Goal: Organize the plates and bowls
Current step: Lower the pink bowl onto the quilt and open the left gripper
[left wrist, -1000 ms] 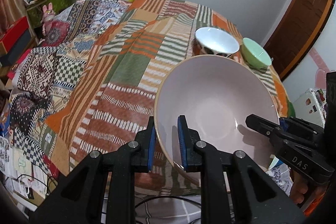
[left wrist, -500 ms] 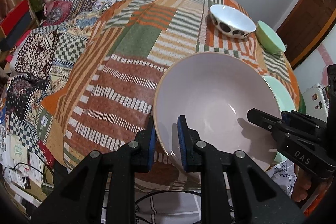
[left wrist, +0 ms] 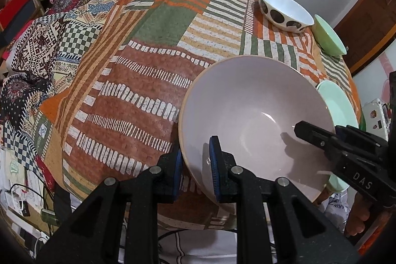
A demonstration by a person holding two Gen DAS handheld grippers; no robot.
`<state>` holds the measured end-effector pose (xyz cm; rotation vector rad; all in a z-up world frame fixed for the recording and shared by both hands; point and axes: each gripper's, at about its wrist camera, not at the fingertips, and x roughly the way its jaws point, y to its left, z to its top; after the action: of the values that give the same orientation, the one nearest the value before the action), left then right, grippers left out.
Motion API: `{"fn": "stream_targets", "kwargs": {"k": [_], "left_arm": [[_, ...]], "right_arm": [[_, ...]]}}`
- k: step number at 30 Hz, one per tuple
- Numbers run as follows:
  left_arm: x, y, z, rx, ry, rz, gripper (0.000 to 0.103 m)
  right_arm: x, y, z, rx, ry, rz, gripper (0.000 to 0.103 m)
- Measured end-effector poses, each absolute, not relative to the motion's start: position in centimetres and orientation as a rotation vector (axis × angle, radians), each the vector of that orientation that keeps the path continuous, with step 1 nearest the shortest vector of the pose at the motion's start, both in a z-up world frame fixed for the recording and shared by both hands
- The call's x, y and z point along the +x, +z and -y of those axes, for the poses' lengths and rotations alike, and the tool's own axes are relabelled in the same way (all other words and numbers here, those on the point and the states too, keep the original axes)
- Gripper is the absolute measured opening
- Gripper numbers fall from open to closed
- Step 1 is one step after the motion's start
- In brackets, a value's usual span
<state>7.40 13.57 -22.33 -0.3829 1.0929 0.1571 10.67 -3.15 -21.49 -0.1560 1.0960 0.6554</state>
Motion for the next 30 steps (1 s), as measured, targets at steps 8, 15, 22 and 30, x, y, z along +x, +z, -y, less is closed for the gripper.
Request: {"fn": "stream_targets", "kwargs": {"k": [8, 15, 22, 30], "left_arm": [[7.4, -22.0, -13.4, -0.352, 0.183, -1.095, 0.022], [7.1, -18.8, -13.5, -0.317, 0.202, -1.016, 0.035], [7.8, -13.7, -12.5, -0.280, 0.177, -0.877, 0.049], [10.9, -9.2, -10.6, -0.218, 0.149, -0.746, 0.068]], "right_arm": [[10.5, -21.4, 3.4, -0.154, 0.671, -1.095, 0.023], [10.2, -18.8, 4.8, -0.149, 0.668, -1.005, 0.026], [10.5, -15.8, 7.5, -0.115, 0.627, -0.903, 0.036], [12.7, -12.0, 11.1, -0.077, 0.532, -0.772, 0.057]]}}
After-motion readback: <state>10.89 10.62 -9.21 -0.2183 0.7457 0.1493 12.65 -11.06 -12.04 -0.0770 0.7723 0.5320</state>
